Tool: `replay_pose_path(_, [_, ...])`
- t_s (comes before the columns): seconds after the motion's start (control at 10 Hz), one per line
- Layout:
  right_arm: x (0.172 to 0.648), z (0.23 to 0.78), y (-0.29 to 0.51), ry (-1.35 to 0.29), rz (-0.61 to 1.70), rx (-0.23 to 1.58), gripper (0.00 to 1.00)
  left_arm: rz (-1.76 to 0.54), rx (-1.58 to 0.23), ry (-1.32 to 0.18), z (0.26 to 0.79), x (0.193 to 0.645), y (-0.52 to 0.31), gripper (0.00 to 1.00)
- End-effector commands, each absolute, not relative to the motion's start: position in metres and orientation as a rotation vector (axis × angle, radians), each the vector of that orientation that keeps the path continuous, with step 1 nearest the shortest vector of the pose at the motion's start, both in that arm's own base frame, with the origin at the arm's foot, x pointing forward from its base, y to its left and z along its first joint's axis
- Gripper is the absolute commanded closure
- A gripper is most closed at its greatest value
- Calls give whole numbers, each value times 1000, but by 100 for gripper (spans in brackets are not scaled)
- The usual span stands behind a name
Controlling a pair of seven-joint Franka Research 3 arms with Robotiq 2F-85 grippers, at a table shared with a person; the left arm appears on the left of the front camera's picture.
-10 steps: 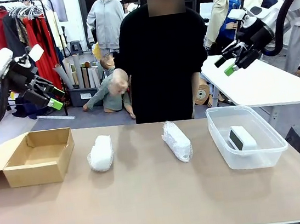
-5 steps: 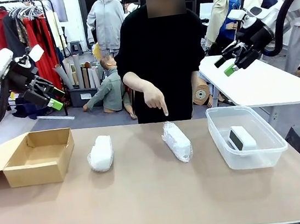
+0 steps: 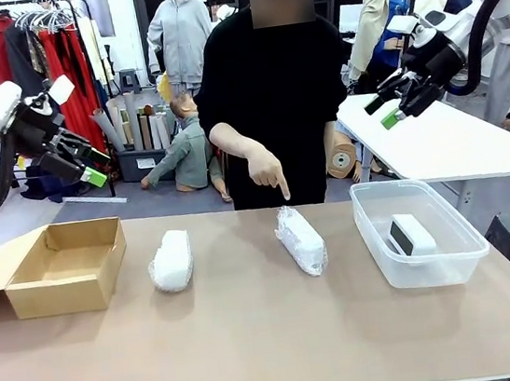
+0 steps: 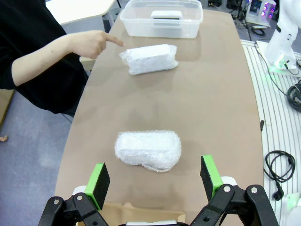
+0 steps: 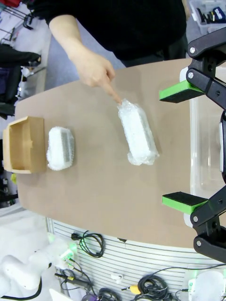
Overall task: Separate and place wrapped and unwrapped clocks.
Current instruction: Pick up the Digital clock indicated by the person.
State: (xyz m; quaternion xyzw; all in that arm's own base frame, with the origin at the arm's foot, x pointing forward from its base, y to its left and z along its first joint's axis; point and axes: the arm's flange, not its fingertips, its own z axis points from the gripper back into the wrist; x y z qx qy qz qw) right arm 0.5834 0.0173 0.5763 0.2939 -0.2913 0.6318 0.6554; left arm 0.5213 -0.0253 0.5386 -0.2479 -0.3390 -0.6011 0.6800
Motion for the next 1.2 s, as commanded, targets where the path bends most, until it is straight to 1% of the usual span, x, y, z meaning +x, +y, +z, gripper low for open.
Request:
replay_pose_path(0.0, [583,578,17,-660,1437,668,0,-1343,-559,-765,541,521,-25,0])
replay_pose_path(0.9, [583,578,17,-660,1437,668,0,-1349,-557,-761,539,521,-25,0])
replay_pose_path(1.0, [583,578,17,-660,1437,668,0,-1378,-553,-688,543,508,-45,0])
replay_pose_path(1.1, [583,578,17,-660,1437,668,0,-1400,-504,-614,550,504,-59,0])
